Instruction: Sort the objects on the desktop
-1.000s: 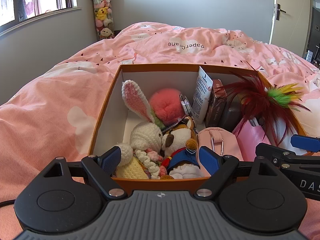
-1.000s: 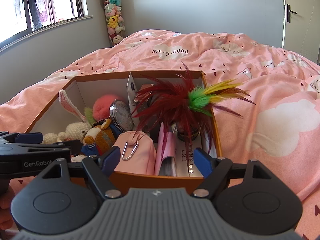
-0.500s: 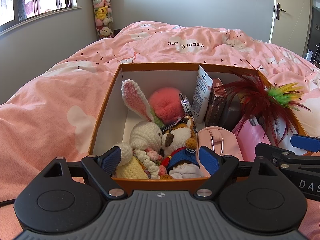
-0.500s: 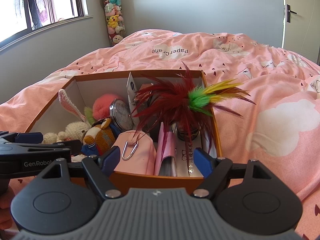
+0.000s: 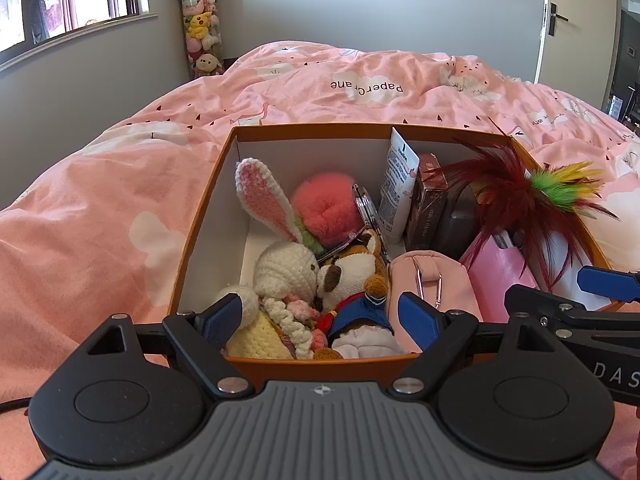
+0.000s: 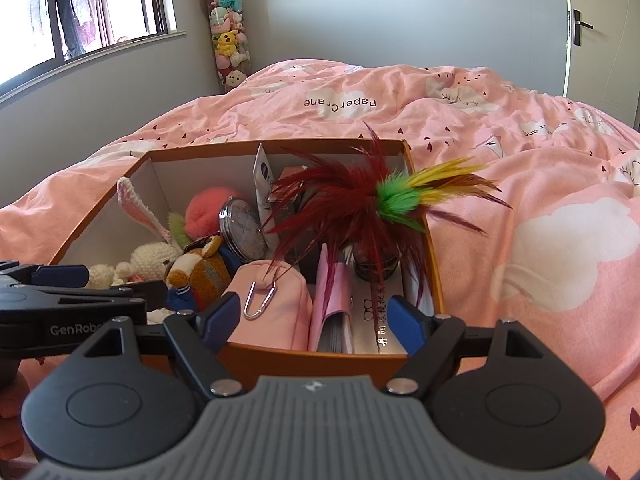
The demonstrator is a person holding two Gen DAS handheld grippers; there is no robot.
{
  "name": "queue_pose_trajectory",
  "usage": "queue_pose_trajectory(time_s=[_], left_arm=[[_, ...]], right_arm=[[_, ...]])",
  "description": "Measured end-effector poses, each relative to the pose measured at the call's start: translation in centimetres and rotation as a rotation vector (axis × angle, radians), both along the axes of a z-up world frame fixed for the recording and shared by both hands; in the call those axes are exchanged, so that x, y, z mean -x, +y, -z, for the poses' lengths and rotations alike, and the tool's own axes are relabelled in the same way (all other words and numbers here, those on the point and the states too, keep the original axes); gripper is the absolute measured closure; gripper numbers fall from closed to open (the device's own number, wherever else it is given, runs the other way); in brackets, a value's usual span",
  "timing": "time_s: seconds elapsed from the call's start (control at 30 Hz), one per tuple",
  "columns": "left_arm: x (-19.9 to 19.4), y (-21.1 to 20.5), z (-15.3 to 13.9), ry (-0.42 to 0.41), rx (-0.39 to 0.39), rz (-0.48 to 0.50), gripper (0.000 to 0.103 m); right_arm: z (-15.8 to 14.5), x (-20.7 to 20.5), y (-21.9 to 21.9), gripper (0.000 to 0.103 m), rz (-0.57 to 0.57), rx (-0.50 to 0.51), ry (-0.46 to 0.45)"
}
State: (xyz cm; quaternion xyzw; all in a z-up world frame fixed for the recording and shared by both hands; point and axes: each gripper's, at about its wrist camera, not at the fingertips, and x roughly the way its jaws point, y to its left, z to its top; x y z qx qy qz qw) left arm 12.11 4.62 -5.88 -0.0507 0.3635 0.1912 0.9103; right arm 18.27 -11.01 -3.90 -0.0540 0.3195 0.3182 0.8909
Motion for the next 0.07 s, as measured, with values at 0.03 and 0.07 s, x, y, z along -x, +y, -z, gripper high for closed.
queue_pose_trajectory(time_s=[0.03,0.07], left_arm=[[-0.01,-0.01,-0.01,0.001,0.000,-0.001,0.002],[-0.01,-0.06,-0.01,0.002,0.001,-0.002,0.002]], right_arm=[[0.03,0.16,-0.04,0.021,0.000,0.000,-0.002],[0.02,0.19,-0.05,0.021,0.000,0.000,-0.002]])
